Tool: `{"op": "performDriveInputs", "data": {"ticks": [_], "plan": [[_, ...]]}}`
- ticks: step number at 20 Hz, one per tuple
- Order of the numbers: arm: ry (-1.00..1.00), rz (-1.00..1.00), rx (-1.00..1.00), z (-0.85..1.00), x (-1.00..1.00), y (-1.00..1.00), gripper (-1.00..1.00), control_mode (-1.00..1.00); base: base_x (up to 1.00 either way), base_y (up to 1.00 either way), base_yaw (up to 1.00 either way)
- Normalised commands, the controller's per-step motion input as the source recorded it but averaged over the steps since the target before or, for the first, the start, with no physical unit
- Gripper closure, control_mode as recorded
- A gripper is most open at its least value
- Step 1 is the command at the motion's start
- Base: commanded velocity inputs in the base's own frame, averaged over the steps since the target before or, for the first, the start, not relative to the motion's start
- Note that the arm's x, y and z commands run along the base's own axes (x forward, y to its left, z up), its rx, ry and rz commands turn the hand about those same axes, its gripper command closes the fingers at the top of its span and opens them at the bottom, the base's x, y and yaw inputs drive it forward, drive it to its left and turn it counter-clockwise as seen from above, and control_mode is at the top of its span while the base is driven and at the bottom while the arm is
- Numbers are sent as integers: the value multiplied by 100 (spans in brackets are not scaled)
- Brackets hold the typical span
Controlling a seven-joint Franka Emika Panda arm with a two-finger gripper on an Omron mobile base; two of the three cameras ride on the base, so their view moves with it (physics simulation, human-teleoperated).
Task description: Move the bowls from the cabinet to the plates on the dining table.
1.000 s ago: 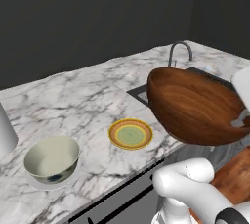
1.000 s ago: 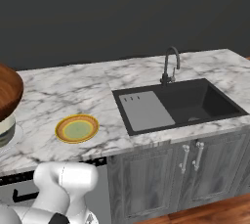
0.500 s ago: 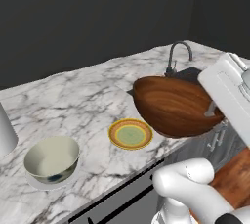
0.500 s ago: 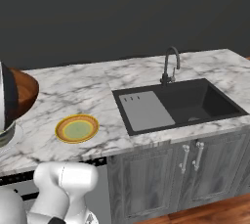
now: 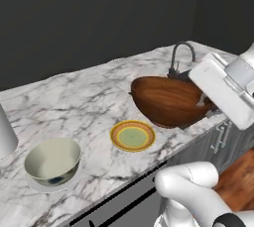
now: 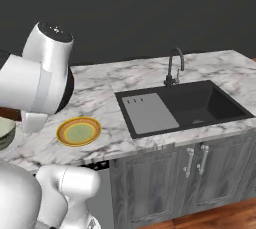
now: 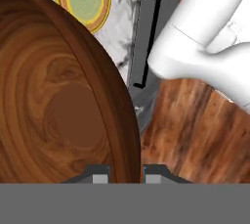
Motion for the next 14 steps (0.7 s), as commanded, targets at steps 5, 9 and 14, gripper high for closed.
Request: {"op": "performDriveInputs", "data": {"ticks": [5, 9, 14], "plan": [[-1, 29, -2, -11, 72, -14, 100, -100, 0, 0, 0], [-5, 28, -16, -25, 57, -1, 100, -100, 0, 0, 0], [-6, 28, -19, -27, 55, -7, 100, -100, 0, 0, 0]]}}
